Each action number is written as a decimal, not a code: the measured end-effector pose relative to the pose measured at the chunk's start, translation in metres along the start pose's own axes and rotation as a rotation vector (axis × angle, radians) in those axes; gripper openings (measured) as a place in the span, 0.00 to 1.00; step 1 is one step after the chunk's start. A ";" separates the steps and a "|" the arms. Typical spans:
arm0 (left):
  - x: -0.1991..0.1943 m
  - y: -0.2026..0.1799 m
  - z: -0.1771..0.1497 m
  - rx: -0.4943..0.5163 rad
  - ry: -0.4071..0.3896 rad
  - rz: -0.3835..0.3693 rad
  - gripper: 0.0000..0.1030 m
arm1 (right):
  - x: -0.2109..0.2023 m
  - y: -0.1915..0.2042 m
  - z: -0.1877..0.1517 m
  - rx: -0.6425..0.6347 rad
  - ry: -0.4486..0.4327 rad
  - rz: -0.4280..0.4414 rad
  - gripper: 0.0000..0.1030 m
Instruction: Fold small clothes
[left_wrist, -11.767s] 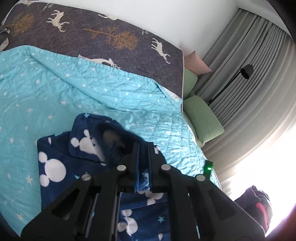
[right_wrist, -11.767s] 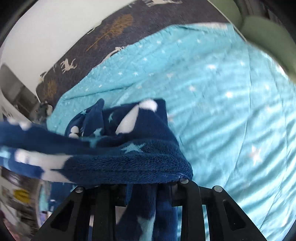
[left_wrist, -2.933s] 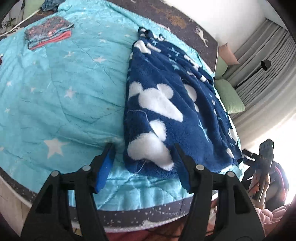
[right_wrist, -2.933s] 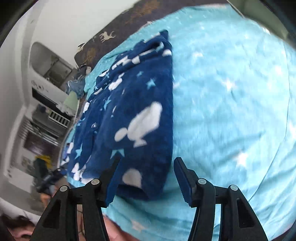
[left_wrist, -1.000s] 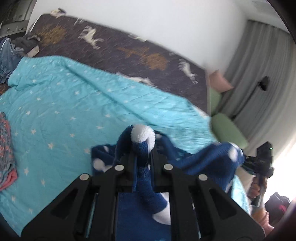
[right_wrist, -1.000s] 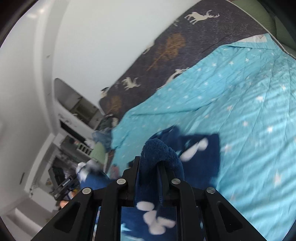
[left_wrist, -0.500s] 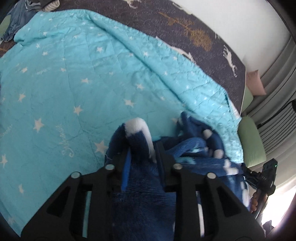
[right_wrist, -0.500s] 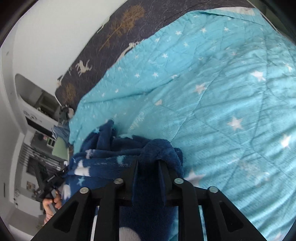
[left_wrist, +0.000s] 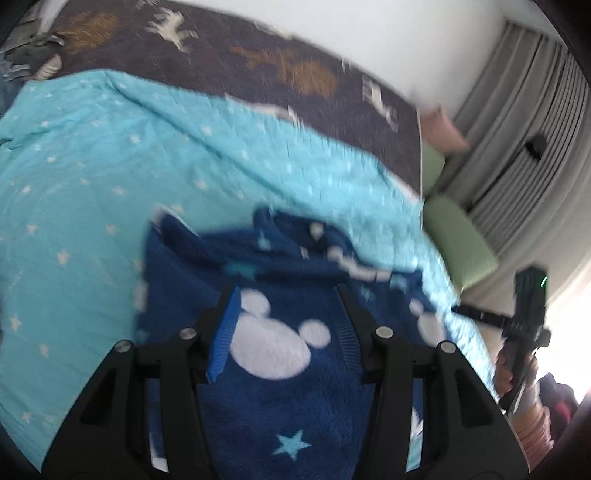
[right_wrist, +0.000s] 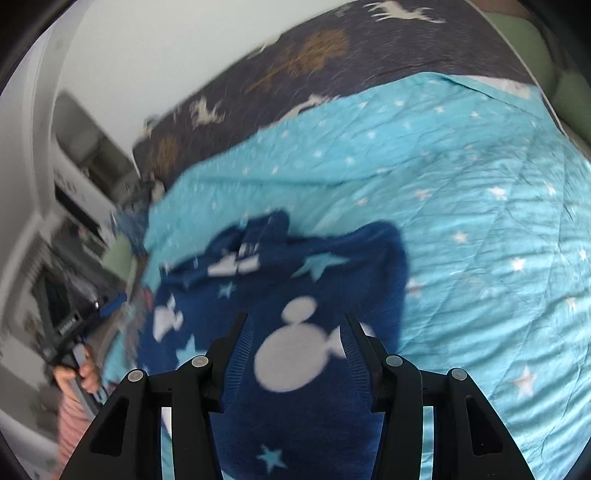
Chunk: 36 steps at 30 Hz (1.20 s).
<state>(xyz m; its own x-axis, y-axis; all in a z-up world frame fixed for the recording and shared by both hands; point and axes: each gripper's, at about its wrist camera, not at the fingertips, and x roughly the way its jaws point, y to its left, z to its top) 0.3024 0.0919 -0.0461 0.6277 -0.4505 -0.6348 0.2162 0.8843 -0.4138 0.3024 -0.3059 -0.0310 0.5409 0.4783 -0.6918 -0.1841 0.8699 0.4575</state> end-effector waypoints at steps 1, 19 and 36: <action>0.017 -0.004 -0.002 0.013 0.040 0.018 0.50 | 0.010 0.010 -0.001 -0.026 0.018 -0.025 0.49; 0.133 0.070 0.046 -0.134 0.024 0.215 0.66 | 0.163 -0.002 0.049 -0.017 -0.026 -0.211 0.67; -0.080 0.041 -0.121 -0.101 -0.025 0.197 0.76 | -0.054 -0.018 -0.122 0.015 -0.071 -0.128 0.74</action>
<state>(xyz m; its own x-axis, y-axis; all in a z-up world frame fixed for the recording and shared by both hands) 0.1704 0.1494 -0.0911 0.6688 -0.2664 -0.6941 0.0128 0.9376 -0.3475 0.1766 -0.3327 -0.0695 0.6158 0.3535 -0.7041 -0.0977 0.9210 0.3770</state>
